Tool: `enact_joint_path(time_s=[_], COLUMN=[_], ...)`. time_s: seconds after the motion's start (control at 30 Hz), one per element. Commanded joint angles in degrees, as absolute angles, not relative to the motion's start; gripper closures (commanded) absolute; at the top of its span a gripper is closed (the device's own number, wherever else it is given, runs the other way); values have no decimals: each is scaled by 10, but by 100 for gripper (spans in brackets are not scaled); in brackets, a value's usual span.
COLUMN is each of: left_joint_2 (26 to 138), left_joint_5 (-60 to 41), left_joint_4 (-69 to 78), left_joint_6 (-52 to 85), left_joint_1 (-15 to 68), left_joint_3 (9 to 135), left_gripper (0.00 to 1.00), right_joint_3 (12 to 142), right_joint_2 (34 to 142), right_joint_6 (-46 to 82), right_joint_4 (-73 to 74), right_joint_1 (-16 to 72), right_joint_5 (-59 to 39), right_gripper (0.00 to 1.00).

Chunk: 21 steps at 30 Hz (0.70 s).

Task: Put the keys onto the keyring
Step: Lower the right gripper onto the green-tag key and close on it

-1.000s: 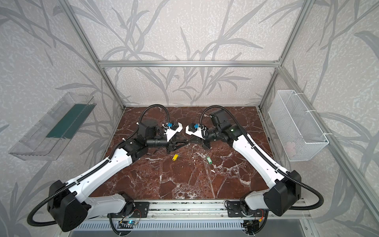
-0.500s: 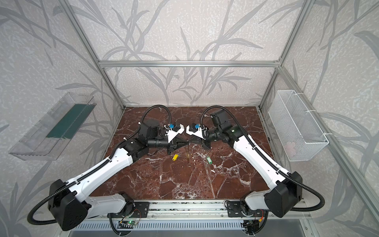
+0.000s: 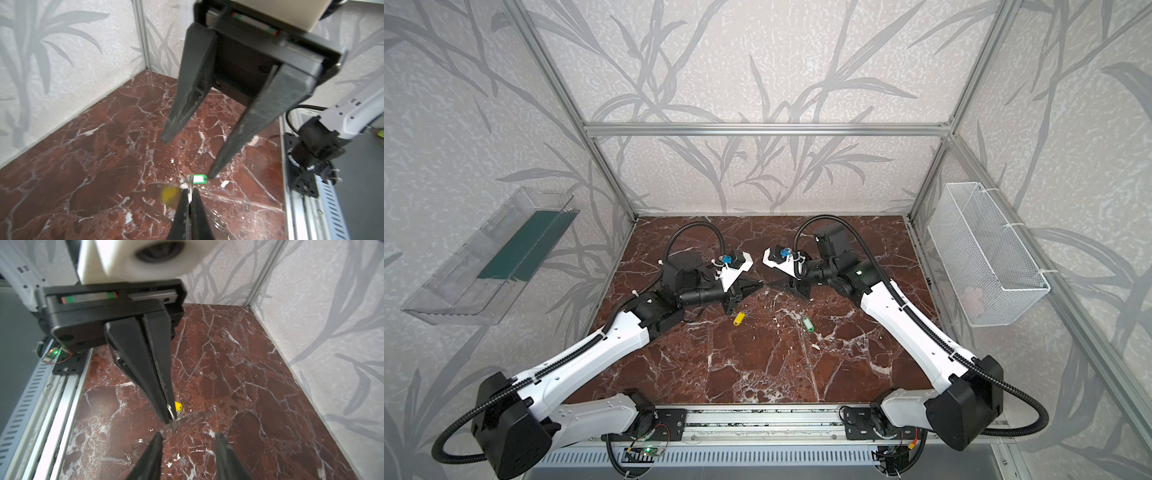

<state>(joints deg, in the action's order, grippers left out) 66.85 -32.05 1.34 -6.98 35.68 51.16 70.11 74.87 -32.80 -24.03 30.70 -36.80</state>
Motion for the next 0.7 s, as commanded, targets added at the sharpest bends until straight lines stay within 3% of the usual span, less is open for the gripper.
enact_joint_path(time_s=[0.0,0.07,0.33,0.67], left_joint_2=[647,647,689,732], left_joint_5=[-248,-219,-64,-21], left_joint_4=[99,125,167,223], left_joint_6=[-59,-56,-55,-37], left_joint_1=[358,363,398,406], left_joint_3=[494,482,486,467], left_gripper=[100,100,100,100], right_joint_3=[687,679,632,503], right_joint_2=[725,723,730,736], right_joint_6=[-255,-222,-77,84], right_joint_4=[-154,-129,-113,-166], right_joint_1=[305,305,303,305], right_joint_5=[-282,-228,-73,-33], right_gripper=[47,42,40,43])
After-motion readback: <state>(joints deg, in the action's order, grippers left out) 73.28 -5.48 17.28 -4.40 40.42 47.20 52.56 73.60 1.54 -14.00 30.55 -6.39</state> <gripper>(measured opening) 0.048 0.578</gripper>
